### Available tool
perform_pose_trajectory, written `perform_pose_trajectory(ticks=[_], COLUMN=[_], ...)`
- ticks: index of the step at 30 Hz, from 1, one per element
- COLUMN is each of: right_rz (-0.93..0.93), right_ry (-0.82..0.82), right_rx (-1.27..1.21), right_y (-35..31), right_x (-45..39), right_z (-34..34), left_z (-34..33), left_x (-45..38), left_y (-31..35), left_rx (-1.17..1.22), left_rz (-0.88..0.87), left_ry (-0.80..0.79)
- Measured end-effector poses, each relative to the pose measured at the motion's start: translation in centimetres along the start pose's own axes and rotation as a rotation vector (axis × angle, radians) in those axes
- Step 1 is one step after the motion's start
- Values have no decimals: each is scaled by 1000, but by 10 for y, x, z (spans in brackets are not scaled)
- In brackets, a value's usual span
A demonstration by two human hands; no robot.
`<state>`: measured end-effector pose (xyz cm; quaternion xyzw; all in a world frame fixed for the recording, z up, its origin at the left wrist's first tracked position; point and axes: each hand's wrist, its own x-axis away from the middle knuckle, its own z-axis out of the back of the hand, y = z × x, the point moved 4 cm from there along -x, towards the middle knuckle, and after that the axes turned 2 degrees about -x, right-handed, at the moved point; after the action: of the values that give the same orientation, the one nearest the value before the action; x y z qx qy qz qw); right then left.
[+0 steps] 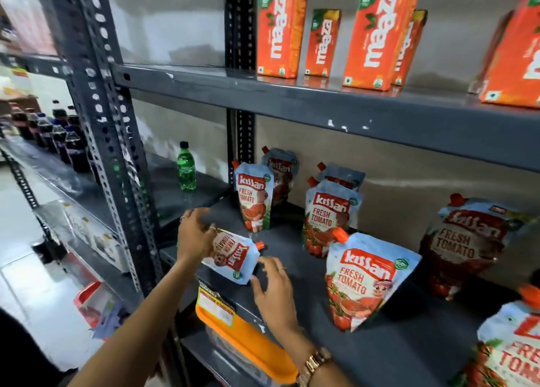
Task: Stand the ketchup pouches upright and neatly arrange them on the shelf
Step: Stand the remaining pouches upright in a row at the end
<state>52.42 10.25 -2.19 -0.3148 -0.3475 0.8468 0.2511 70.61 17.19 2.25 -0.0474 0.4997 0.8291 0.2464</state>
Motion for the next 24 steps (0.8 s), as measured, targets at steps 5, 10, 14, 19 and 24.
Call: perform_pose_trajectory(ticks=[5, 10, 14, 19, 24], right_rz=[69, 190, -27, -253, -440], right_ry=[-332, -215, -186, -142, 12], right_rx=[172, 536, 528, 476, 334], right_y=[-3, -1, 8, 25, 40], right_x=[-15, -21, -36, -55, -70], right_z=[-40, -47, -26, -8, -5], left_z=[2, 10, 10, 8, 7], left_x=[-25, -22, -12, 10, 37], left_y=[-39, -37, -27, -26, -23], left_rx=[-266, -309, -404, -303, -150], left_rz=[84, 156, 204, 341, 327], left_ry=[-247, -311, -345, -394, -435])
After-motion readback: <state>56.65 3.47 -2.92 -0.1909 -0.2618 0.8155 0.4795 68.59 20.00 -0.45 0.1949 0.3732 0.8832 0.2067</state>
